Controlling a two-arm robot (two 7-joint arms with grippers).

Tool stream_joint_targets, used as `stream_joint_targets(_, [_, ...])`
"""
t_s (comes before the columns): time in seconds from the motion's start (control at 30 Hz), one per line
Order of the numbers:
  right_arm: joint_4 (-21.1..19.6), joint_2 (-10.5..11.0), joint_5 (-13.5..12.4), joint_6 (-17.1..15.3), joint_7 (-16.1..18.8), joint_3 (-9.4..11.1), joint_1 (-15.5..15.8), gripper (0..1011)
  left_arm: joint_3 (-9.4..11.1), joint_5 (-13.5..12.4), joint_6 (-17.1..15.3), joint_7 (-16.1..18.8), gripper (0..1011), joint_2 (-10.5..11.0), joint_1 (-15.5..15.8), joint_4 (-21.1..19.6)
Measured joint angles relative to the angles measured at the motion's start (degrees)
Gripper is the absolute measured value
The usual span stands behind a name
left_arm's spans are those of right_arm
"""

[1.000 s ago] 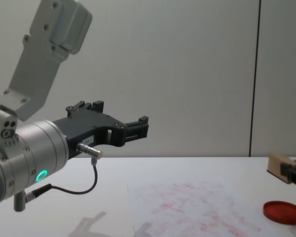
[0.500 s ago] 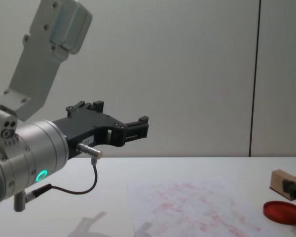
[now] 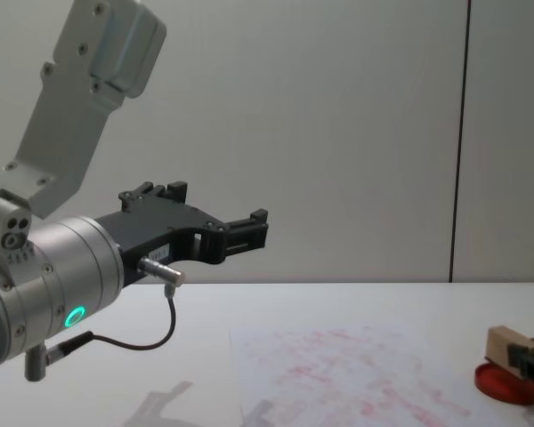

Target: Use the one hand to pick up the stamp and affix it onto the A4 paper.

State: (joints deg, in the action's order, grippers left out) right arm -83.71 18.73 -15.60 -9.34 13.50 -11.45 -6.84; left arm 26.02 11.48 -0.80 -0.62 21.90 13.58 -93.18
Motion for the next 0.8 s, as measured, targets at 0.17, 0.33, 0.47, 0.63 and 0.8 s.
stream_joint_targets(0.17, [0.53, -0.1, 0.22, -0.27, -0.13, -0.05, -0.17, 219, 0.0, 0.0, 0.0, 0.0, 993, 0.0, 0.0, 0.0])
stream_joint_targets(0.33, [1.02, -0.2, 0.38, -0.52, -0.19, -0.09, -0.37, 332, 0.0, 0.0, 0.0, 0.0, 993, 0.0, 0.0, 0.0])
stream_joint_targets(0.47, [1.25, -0.28, 0.44, -0.56, -0.27, -0.12, -0.43, 459, 0.0, 0.0, 0.0, 0.0, 993, 0.0, 0.0, 0.0])
stream_joint_targets(0.63, [1.29, -0.37, 0.44, -0.44, -0.38, -0.15, -0.45, 623, 0.0, 0.0, 0.0, 0.0, 993, 0.0, 0.0, 0.0])
stream_joint_targets(0.8, [0.81, -0.43, 0.37, 0.44, -0.52, -0.16, -0.4, 791, 0.0, 0.0, 0.0, 0.0, 993, 0.0, 0.0, 0.0])
